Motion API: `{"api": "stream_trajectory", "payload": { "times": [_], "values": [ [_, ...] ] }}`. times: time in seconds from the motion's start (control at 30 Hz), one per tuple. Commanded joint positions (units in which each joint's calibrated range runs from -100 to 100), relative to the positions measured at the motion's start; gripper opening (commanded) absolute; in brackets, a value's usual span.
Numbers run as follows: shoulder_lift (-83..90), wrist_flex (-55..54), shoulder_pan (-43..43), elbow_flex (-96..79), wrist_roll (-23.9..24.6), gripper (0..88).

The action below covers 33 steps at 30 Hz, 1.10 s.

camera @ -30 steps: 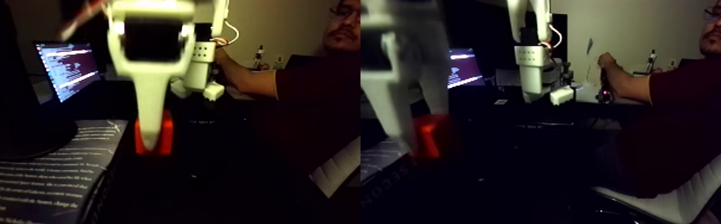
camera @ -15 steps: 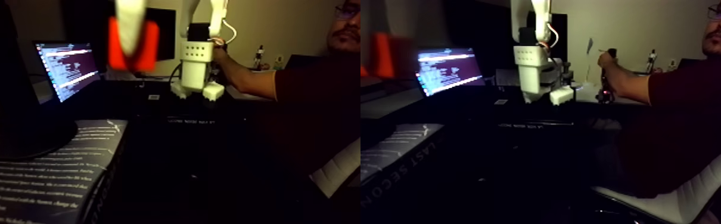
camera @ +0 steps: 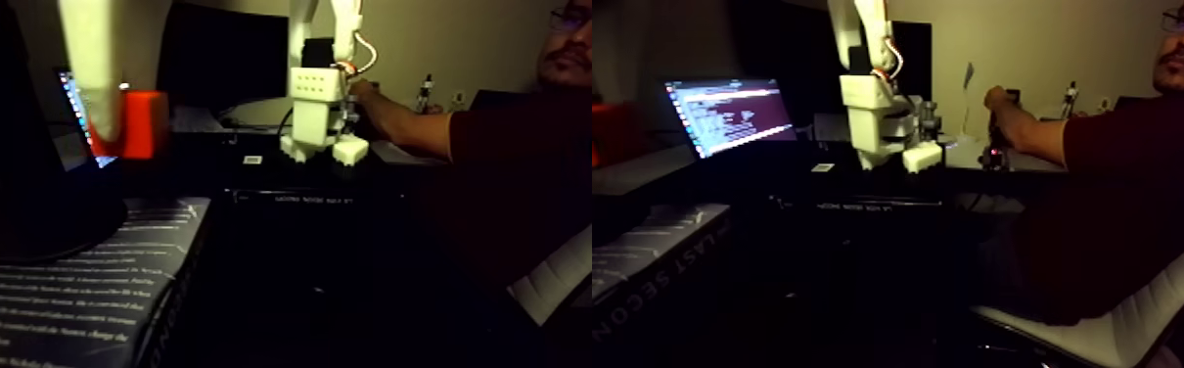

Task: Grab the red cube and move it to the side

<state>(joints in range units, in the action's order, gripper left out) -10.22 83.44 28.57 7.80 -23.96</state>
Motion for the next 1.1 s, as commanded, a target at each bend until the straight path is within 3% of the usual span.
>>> {"api": "stream_trajectory", "payload": {
  "times": [0.0, 0.47, 0.67, 1.07],
  "values": [
    [-1.0, -0.9, 1.2, 1.4, -0.2, 3.9],
    [-3.7, -15.9, 0.6, -14.7, 0.7, 3.9],
    [-3.6, -16.4, 0.6, -15.0, 1.0, 9.2],
    [-3.7, -18.6, 0.6, -15.5, 1.1, 9.7]
  ]
}}
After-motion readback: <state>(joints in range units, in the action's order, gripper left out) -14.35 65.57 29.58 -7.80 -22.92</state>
